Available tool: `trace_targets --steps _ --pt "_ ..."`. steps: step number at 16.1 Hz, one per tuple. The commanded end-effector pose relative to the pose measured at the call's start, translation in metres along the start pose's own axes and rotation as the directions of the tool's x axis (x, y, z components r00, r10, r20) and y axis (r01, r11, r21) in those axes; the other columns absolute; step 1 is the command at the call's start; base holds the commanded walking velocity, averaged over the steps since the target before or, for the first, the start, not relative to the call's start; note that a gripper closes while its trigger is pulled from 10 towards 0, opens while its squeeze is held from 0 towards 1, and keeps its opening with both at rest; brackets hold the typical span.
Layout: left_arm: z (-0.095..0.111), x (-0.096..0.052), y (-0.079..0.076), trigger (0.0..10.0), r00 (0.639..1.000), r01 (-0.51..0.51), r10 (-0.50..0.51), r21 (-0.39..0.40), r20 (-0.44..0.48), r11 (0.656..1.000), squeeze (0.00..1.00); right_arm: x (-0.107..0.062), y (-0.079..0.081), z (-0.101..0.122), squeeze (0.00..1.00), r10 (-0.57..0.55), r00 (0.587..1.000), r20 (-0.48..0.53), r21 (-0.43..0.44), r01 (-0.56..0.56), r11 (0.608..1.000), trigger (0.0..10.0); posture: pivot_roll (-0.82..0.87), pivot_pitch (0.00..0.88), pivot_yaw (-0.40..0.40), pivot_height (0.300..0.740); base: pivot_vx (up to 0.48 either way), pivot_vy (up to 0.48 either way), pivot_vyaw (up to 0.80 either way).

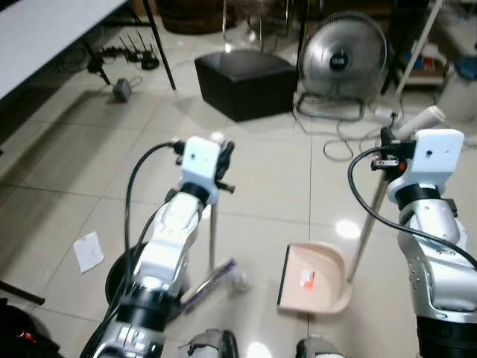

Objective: Sweep floor

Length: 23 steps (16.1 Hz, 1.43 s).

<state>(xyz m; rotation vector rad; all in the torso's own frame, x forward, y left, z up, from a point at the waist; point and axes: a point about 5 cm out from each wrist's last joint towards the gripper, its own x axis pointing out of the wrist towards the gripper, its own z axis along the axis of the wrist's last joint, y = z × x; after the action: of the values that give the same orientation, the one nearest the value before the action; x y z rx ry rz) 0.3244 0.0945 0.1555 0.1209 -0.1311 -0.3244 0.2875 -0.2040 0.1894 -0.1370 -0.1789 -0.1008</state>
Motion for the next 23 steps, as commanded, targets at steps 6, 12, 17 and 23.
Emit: trace_targets --steps 6,12,17,23 --pt "0.013 0.011 -0.003 10.0 0.987 -0.061 0.048 0.078 0.15 0.995 0.0 0.01 0.014 -0.006 0.0 0.093 0.99 0.105 -0.057 -0.087 0.995 10.0 0.02 0.313 0.138 0.74 0.0 0.0 0.0" --pt "0.007 0.017 -0.009 10.0 0.974 -0.099 0.089 0.038 0.209 0.994 0.0 0.012 0.024 -0.014 0.0 0.088 0.977 0.194 -0.068 -0.076 0.995 10.0 0.05 0.364 0.148 0.74 0.0 0.0 0.0" --pt "-0.011 0.019 -0.01 10.0 0.972 -0.084 0.087 -0.02 0.22 0.996 0.0 0.005 0.052 -0.029 0.0 0.155 0.966 0.207 -0.078 -0.142 0.987 10.0 0.06 0.41 0.188 0.74 0.0 0.0 0.0" --pt "-0.006 0.035 -0.033 10.0 0.974 -0.044 0.074 -0.141 0.212 0.989 0.0 0.006 0.072 -0.03 0.0 0.121 0.963 0.241 0.001 -0.125 0.992 10.0 0.06 0.424 0.218 0.74 0.0 0.0 0.0"
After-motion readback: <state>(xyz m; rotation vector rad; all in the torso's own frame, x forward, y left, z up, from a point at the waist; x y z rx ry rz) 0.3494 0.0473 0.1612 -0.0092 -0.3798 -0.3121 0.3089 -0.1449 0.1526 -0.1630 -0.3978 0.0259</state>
